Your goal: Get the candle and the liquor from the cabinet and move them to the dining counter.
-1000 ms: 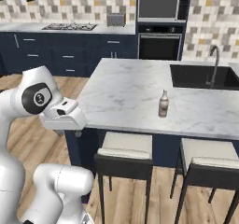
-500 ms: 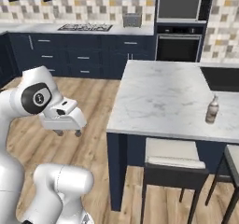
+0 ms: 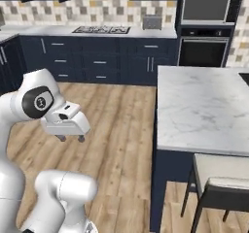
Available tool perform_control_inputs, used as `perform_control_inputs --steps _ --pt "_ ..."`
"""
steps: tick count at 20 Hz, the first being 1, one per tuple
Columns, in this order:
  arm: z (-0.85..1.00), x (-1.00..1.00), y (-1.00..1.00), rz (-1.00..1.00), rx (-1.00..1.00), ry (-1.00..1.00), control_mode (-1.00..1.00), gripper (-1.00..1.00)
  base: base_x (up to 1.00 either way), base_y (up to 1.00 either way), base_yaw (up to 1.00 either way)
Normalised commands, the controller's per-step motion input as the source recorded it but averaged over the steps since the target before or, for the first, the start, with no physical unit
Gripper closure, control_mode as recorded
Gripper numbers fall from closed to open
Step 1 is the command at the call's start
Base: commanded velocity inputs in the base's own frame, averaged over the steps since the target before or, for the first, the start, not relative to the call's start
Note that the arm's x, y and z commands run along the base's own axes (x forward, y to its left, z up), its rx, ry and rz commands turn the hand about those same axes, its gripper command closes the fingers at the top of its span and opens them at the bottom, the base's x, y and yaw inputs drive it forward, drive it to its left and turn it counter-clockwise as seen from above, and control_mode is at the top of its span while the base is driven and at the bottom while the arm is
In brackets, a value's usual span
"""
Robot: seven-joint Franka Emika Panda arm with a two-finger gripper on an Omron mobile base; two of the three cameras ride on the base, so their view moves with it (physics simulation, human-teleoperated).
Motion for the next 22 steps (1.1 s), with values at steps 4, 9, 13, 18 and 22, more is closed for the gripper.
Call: perform_control_inputs --steps 4,9,13,18,22 --pt "0.0 0.0 0.0 0.0 0.0 0.0 1.0 -1.0 0.37 0.86 -0.03" --pt "0.0 0.0 0.0 0.0 0.0 0.0 1.0 -1.0 0.39 0.86 -0.02" --pt "0.0 0.0 0.0 0.0 0.0 0.0 1.0 -1.0 0.5 0.79 -0.03" --pt "0.0 0.0 0.0 0.0 0.0 0.0 1.0 -1.0 0.7 0.58 -0.07" --pt "0.0 0.0 0.0 0.0 0.0 0.0 1.0 -1.0 0.87 0.41 -0.05"
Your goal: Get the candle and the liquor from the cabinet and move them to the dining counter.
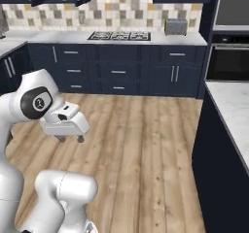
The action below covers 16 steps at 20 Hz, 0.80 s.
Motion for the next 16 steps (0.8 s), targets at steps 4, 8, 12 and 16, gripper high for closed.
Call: perform_control_inputs --steps 4,8,12,16 --pt "0.0 0.0 0.0 0.0 0.0 0.0 1.0 -1.0 0.89 0.4 -0.02" --pt "0.0 0.0 0.0 0.0 0.0 0.0 1.0 -1.0 0.9 0.41 0.0" --pt "0.0 0.0 0.0 0.0 0.0 0.0 1.0 -1.0 0.9 0.44 0.0" --pt "0.0 0.0 0.0 0.0 0.0 0.0 1.0 -1.0 0.86 0.53 0.0"
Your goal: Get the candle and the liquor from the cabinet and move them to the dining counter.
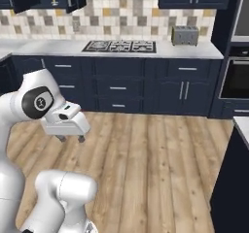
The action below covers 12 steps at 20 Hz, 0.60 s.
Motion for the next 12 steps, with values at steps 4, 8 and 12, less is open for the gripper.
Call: perform_control_inputs --steps 4,8,12 --pt "0.0 0.0 0.0 0.0 0.0 0.0 1.0 -1.0 0.83 0.61 0.02" --pt "0.0 0.0 0.0 0.0 0.0 0.0 1.0 -1.0 0.83 0.62 0.02" --pt "0.0 0.0 0.0 0.0 0.0 0.0 1.0 -1.0 0.83 0.62 0.01"
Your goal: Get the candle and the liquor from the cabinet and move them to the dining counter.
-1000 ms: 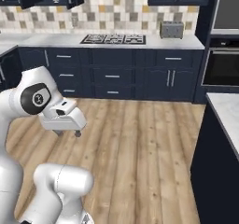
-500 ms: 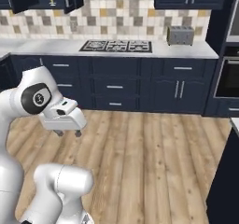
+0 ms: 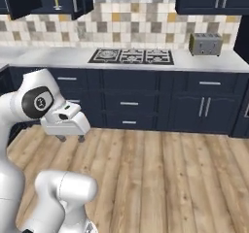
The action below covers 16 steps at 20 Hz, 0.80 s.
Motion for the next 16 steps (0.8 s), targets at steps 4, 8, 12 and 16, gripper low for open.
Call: perform_control_inputs --steps 4,8,12,16 --pt "0.0 0.0 0.0 0.0 0.0 0.0 1.0 -1.0 0.83 0.62 0.01" --pt "0.0 0.0 0.0 0.0 0.0 0.0 1.0 -1.0 0.83 0.63 0.0" --pt "0.0 0.0 0.0 0.0 0.0 0.0 1.0 -1.0 0.81 0.66 0.0" --pt "0.0 0.0 0.0 0.0 0.0 0.0 1.0 -1.0 0.79 0.7 0.0"
